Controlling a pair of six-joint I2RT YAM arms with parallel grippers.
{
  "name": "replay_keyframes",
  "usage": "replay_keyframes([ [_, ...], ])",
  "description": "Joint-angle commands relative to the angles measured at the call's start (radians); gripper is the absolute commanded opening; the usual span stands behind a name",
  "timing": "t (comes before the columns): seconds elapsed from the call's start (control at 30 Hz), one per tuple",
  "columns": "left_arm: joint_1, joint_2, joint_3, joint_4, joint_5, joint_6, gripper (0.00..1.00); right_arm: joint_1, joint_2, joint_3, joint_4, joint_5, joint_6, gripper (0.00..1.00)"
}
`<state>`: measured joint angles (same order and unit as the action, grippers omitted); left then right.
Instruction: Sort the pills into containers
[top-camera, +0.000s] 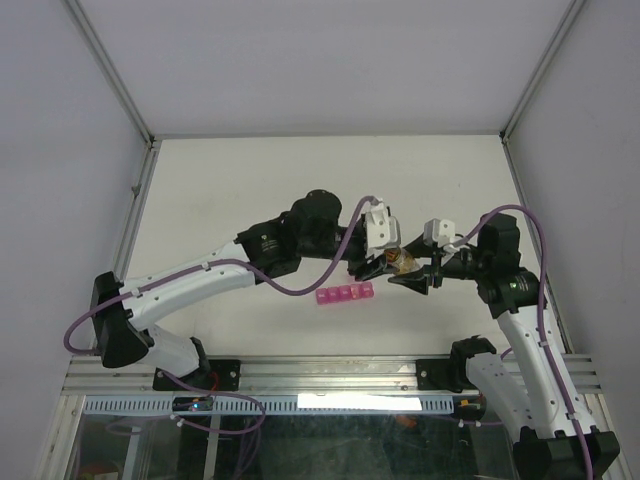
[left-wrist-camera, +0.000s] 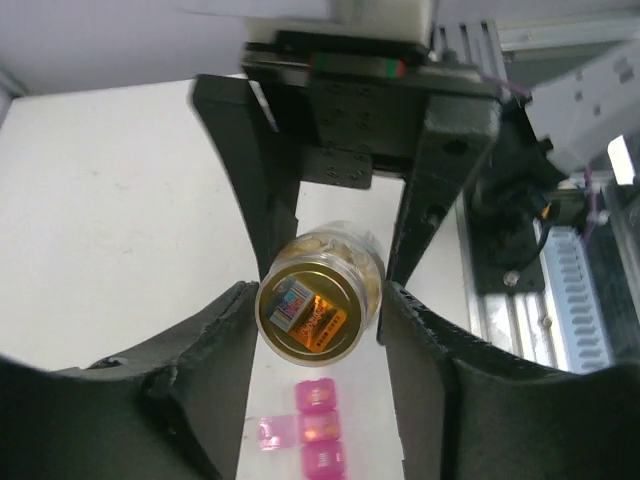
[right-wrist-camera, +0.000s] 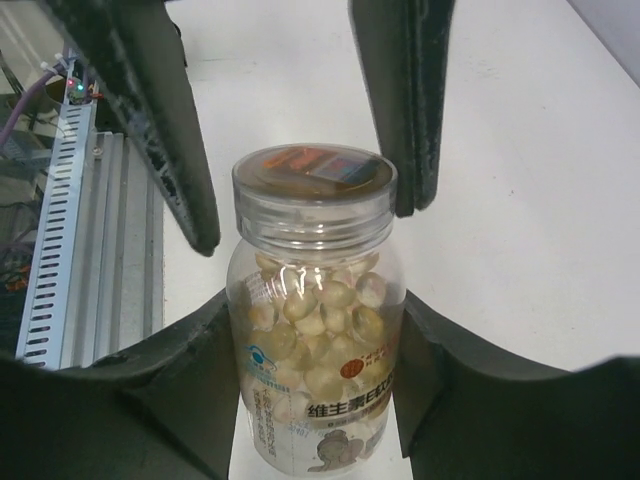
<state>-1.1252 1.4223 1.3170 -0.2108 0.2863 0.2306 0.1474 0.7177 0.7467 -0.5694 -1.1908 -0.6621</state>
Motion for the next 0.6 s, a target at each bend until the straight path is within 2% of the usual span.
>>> replay_keyframes([
  [0.0, 0.04, 0.055, 0.067, -0.198, 0.379, 0.376, 0.68, -0.006, -0.008, 0.031, 0.07, -0.003, 0.021, 0.0],
  [0.03, 0.05, 0.06, 0.081, -0.192, 0.383, 0.381, 0.78, -0.006, -0.009, 0.031, 0.069, -0.003, 0.021, 0.0],
  [0.13, 0.062, 0.052, 0.088, -0.098, 0.286, 0.299, 0.95, -0.008, -0.009, 0.031, 0.068, -0.003, 0.021, 0.0],
  [0.17, 0.064, 0.043, 0.083, -0.062, 0.261, 0.26, 0.99, -0.009, -0.01, 0.031, 0.068, -0.003, 0.021, 0.0],
  [0.3, 0.072, -0.027, -0.003, 0.113, 0.202, 0.094, 0.99, -0.011, -0.012, 0.031, 0.068, -0.006, 0.021, 0.0],
  [0.43, 0.073, -0.112, -0.146, 0.315, 0.078, -0.123, 0.99, -0.011, -0.014, 0.032, 0.067, -0.008, 0.021, 0.0],
  [0.57, 0.073, -0.195, -0.284, 0.496, 0.022, -0.303, 0.99, -0.012, -0.014, 0.031, 0.068, -0.008, 0.021, 0.0],
])
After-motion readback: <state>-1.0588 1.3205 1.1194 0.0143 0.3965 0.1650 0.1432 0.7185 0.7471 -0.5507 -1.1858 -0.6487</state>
